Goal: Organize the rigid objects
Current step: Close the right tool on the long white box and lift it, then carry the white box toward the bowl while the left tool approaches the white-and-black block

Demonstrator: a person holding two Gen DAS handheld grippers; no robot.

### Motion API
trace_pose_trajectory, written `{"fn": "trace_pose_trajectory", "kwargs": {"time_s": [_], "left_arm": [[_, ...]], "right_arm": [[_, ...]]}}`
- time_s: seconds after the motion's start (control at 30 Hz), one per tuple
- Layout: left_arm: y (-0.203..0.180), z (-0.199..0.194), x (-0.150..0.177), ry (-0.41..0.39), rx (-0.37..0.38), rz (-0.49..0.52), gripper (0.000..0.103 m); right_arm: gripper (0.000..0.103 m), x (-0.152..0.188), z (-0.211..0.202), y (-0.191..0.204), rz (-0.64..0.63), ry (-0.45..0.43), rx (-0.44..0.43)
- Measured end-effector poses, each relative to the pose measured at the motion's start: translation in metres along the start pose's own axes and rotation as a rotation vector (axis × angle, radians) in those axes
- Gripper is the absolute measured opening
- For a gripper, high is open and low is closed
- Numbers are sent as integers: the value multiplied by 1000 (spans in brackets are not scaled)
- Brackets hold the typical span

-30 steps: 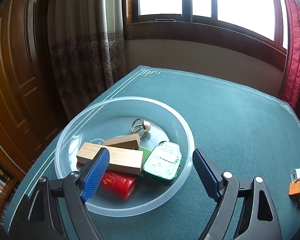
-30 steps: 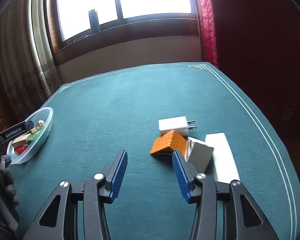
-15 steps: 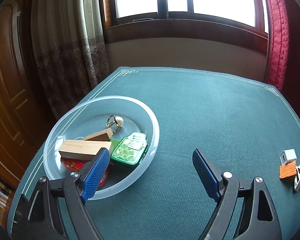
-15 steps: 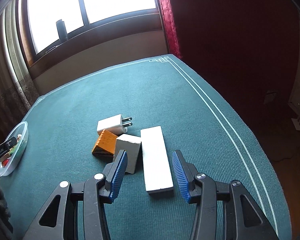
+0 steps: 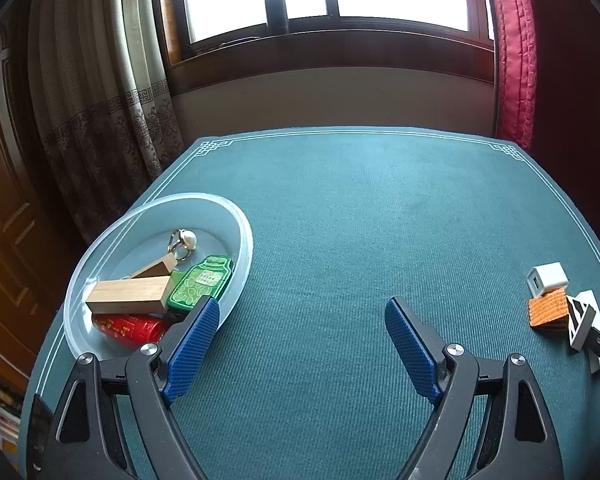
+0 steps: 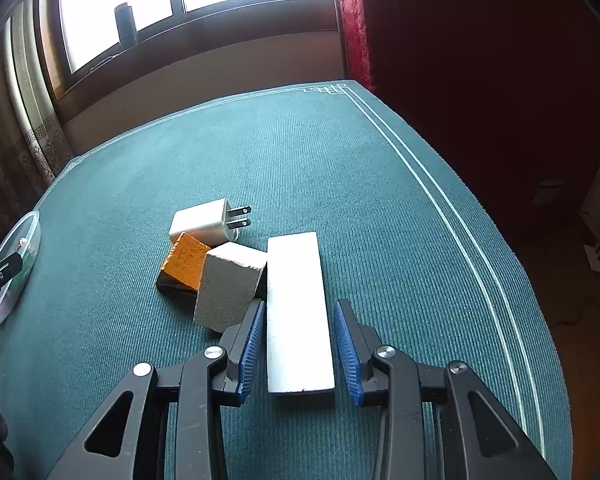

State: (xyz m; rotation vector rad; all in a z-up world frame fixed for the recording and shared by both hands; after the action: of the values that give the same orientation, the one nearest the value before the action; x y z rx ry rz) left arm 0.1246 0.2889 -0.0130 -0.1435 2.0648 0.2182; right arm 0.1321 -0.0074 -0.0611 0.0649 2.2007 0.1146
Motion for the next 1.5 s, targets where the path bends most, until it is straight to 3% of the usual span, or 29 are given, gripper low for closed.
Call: {"fn": "trace_pose_trajectory", "kwargs": {"time_s": [0.1,0.57,0.93,1.23,1.5], "left_arm": [[-7,0,2,3,9,17,86],[-30,1,11,33,44,52,86],[-64,-2,21,72,130,76,86],[-94,-10,28,102,213,90,86],[-130,-24,34,112,301,122,86]], "right_arm": [[33,-2,2,0,-2,2,-11],[32,16,-17,49,-116,4,-159],[32,24,-31,51,-46,36,-269],[32,21,-28,26,-20,8,-144],[32,20,-30,22,-12,-14,-120]]}}
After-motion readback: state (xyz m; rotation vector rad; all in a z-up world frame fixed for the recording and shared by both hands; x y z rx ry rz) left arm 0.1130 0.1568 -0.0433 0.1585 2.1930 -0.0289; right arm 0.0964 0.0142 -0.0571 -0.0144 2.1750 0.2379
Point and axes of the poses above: each gripper's, at about its wrist camera, not at the fingertips, and z roughly the way its jaws point, y to its left, x to its underside, the point moved 10 cm from there along z, roughly the way its jaws point, and after that the axes turned 11 degrees about -y, right-handed, at the moved point
